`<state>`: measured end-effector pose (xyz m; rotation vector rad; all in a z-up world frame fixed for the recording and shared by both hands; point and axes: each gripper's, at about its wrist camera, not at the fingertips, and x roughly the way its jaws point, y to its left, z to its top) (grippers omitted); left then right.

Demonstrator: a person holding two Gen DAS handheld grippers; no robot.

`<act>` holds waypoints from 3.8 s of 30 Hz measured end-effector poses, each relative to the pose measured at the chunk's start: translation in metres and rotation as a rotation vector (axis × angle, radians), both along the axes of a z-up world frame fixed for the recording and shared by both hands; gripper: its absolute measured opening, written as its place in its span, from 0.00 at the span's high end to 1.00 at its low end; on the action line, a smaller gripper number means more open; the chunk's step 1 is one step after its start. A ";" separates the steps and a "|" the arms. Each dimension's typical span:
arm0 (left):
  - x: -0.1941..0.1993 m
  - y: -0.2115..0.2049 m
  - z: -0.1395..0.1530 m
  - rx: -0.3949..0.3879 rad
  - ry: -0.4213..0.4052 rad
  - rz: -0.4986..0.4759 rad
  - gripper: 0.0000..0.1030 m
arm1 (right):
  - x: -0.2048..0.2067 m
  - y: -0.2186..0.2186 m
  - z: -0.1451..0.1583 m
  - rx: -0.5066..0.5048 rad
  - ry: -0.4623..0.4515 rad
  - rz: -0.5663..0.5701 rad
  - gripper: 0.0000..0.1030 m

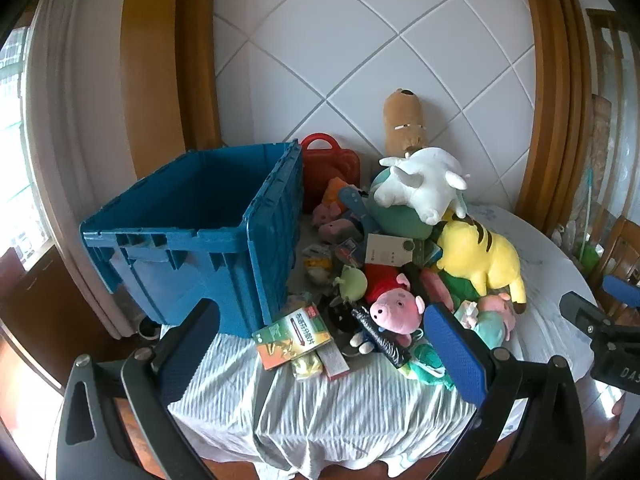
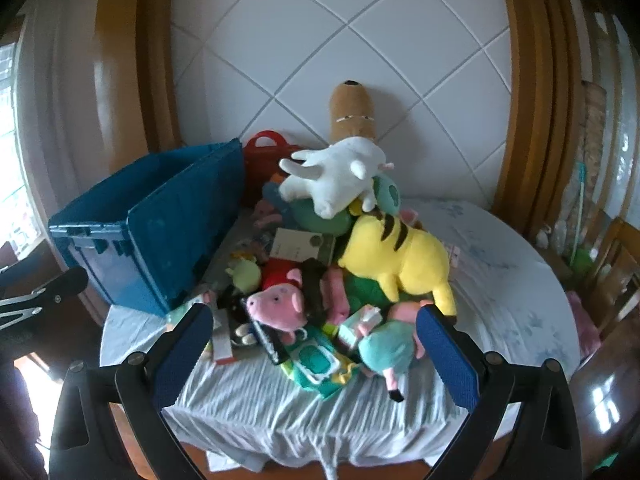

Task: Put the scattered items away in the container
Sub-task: 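Move both tools toward the pile of toys on the table, then grasp the pink pig plush with the right tool while the left grasps the green wipes pack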

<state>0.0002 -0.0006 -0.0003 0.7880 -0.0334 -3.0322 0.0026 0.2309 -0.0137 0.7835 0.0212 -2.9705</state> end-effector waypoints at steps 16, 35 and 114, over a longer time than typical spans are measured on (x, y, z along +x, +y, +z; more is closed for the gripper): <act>0.000 -0.007 -0.005 0.021 -0.048 0.027 0.00 | -0.005 0.009 -0.013 0.021 -0.093 -0.046 0.00; -0.013 -0.002 -0.014 0.021 -0.063 0.032 0.00 | -0.014 0.020 -0.016 0.039 -0.104 -0.093 0.00; -0.189 0.173 -0.249 0.061 -0.570 -0.002 0.02 | -0.195 0.195 -0.237 -0.117 -0.622 0.009 0.01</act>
